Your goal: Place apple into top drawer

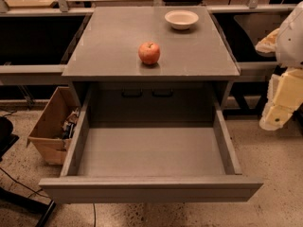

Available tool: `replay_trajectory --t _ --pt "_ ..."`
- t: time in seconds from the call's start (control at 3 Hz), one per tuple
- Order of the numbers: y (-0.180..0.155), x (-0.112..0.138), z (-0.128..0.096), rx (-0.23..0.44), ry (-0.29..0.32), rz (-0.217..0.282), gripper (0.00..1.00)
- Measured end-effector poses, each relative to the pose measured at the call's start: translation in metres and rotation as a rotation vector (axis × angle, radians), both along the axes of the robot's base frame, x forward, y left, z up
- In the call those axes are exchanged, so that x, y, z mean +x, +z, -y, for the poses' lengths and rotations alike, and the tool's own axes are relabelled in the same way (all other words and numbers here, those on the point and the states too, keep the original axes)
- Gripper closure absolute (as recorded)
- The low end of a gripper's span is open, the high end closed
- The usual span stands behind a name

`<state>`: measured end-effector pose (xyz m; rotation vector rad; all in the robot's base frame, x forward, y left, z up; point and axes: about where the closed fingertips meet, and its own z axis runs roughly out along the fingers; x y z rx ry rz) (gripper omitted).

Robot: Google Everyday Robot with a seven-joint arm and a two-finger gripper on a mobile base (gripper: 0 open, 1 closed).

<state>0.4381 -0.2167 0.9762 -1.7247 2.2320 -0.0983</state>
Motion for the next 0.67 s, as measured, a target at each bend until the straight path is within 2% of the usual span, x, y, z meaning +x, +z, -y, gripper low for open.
replay_trajectory --t 0.33,0.67 --pt "0.001 0.001 0.0 0.004 0.0 0.011 0.0" --pt "-0.015 0.017 0.003 0.064 0.007 0.062 0.0"
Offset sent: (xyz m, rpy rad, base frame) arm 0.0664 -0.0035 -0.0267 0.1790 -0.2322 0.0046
